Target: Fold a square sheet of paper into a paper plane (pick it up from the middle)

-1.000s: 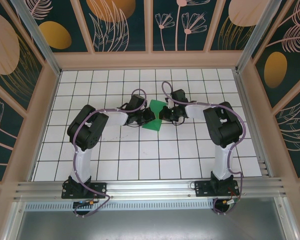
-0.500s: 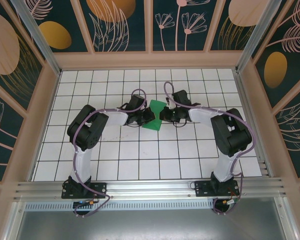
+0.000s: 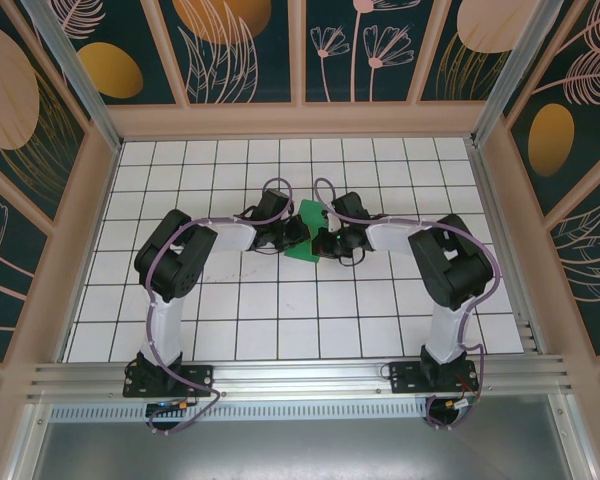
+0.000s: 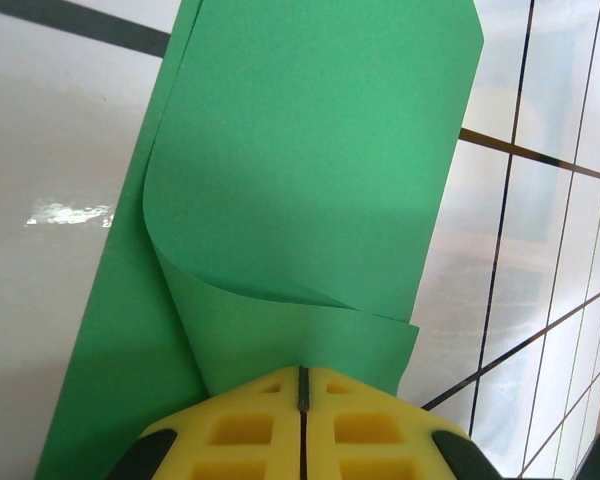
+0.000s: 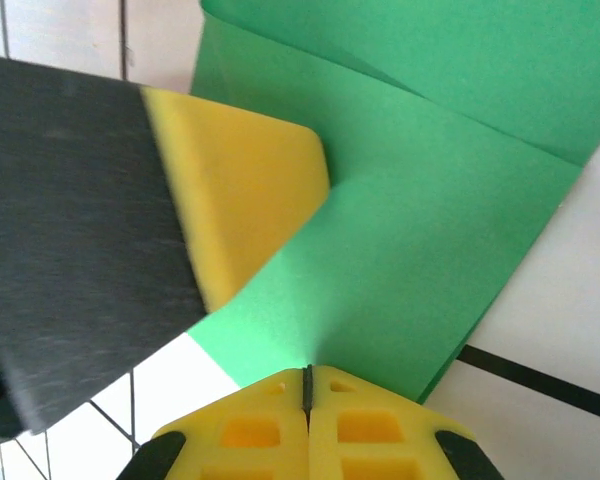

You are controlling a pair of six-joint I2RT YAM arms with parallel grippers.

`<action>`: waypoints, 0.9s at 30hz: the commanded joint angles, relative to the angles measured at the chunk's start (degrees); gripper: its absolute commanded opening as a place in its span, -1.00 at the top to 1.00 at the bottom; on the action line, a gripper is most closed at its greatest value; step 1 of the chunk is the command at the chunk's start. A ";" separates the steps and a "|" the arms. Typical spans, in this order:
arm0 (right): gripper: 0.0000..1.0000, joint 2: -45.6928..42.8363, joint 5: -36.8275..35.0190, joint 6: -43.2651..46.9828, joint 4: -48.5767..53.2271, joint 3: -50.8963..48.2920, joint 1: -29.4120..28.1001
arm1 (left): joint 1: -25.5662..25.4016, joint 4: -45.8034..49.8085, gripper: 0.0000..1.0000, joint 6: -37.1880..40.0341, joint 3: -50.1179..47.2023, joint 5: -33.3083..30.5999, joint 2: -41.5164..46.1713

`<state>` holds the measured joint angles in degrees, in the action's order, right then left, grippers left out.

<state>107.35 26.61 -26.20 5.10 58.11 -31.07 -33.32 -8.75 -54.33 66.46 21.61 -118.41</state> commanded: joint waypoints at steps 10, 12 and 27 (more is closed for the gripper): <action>0.89 1.75 0.72 7.16 7.20 1.21 0.04 | 0.18 4.01 0.83 -0.79 -1.05 -2.57 -1.91; 0.90 0.90 0.86 9.10 8.14 1.00 0.04 | 0.18 4.01 0.83 -0.93 -1.11 -2.71 -1.98; 0.95 0.73 2.77 9.88 5.99 3.54 0.22 | 0.16 4.21 0.84 -0.98 -1.15 -2.45 -1.91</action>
<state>106.98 28.53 -15.75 10.02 59.75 -31.07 -33.32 -8.75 -54.72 66.46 21.58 -118.41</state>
